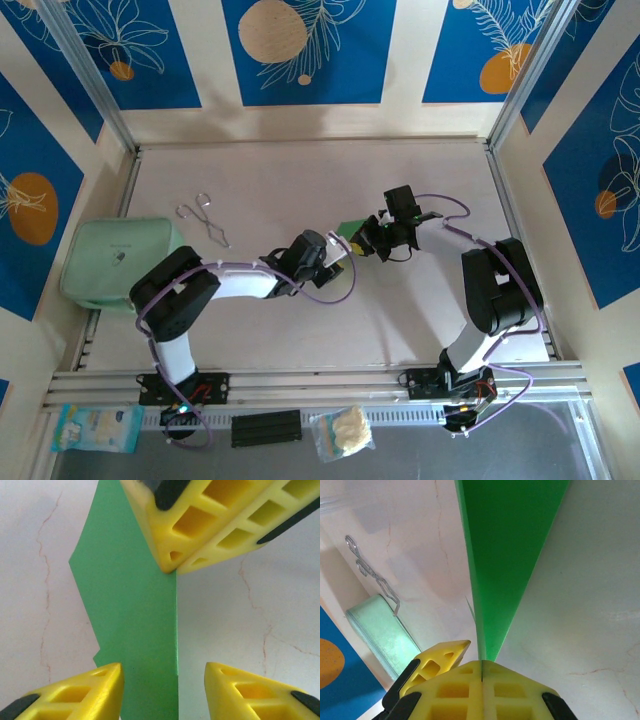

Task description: Fold a paper plane with a square sheet of paper (pick it up from the middle)

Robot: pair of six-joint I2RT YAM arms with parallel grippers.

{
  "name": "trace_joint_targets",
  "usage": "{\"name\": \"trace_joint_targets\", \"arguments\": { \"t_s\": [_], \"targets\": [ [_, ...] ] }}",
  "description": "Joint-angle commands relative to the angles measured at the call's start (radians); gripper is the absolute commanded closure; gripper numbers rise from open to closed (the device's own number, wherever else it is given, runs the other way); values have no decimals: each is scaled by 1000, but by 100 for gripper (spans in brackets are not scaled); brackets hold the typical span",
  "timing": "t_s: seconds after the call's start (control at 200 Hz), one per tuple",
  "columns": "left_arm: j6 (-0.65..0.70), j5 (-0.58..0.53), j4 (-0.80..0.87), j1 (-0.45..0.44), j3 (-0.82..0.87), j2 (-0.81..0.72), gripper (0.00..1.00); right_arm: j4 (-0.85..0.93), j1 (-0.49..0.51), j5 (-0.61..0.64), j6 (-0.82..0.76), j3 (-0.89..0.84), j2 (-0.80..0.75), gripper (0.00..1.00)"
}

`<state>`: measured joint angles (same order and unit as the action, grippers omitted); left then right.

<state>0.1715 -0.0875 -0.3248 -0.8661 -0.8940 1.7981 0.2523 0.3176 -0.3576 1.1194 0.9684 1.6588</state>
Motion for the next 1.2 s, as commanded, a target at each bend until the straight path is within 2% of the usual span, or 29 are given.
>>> {"name": "trace_joint_targets", "arguments": {
  "t_s": [0.0,0.31,0.545,0.74,0.86,1.015,1.196],
  "targets": [
    [25,-12,-71,-1,27,12,57,25,-3,-41,15,20,10,99],
    [12,9,-72,-1,37,17,72,30,1,-47,14,23,26,98],
    [-8,21,-73,1,45,34,83,33,15,-59,22,21,48,91],
    [-22,43,-75,4,51,38,92,53,15,-52,26,28,43,77],
    [-48,81,-53,12,42,34,95,85,11,-33,11,39,36,59],
    [-106,148,-18,28,31,29,97,144,8,15,-9,50,23,45],
    [-189,253,71,44,-23,41,99,189,8,58,-25,63,23,40]
  ]
}}
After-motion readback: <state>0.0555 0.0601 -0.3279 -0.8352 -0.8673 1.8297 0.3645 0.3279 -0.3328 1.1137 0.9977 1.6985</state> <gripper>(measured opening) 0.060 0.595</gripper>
